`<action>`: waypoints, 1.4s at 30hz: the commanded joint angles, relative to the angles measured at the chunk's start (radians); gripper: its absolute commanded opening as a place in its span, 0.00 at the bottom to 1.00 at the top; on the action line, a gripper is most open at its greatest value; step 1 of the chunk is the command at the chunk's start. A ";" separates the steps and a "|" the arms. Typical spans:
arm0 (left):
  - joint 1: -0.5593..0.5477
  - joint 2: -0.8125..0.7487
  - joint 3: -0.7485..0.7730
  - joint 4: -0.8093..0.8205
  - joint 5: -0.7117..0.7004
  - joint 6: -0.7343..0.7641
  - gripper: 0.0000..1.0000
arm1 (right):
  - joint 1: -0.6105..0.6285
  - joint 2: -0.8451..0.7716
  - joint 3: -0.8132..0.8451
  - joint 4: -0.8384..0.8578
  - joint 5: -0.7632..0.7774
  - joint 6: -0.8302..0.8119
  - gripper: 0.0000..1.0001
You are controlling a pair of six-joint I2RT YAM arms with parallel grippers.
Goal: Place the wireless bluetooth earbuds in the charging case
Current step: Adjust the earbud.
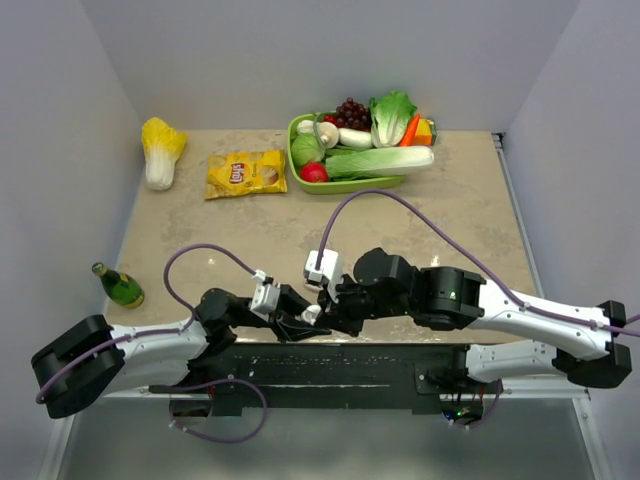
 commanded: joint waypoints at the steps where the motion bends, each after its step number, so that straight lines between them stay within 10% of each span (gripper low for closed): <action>1: -0.017 0.002 0.058 0.190 -0.021 0.040 0.00 | -0.001 0.027 0.033 -0.028 0.023 -0.034 0.00; 42: -0.051 0.030 0.060 0.171 -0.044 0.069 0.00 | -0.001 -0.007 -0.004 0.030 0.065 -0.031 0.00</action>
